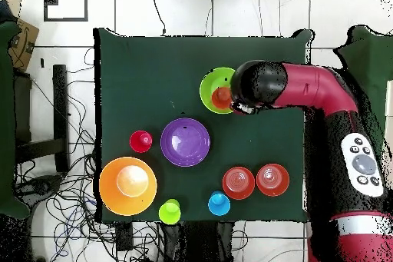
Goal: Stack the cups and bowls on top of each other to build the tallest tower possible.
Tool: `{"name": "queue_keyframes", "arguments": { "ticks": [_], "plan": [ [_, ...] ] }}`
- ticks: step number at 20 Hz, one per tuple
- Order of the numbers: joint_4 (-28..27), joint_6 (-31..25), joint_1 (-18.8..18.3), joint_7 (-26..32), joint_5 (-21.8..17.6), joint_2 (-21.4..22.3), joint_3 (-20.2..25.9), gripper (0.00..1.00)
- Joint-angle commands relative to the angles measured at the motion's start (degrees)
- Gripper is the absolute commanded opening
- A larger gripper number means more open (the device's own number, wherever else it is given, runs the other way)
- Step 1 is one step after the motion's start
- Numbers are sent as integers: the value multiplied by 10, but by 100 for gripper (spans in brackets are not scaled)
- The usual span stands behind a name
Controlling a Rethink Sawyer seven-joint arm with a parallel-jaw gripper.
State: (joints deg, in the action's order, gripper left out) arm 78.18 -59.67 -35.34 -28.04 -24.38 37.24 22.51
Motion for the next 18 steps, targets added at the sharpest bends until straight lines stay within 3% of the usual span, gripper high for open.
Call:
{"name": "queue_keyframes", "arguments": {
  "ticks": [1,7,18],
  "plan": [
    [14,-140,-3,118,-39,55,10,100],
    [36,-151,-1,94,-45,78,15,100],
    [85,-69,-18,49,-27,66,27,100]
  ]
}}
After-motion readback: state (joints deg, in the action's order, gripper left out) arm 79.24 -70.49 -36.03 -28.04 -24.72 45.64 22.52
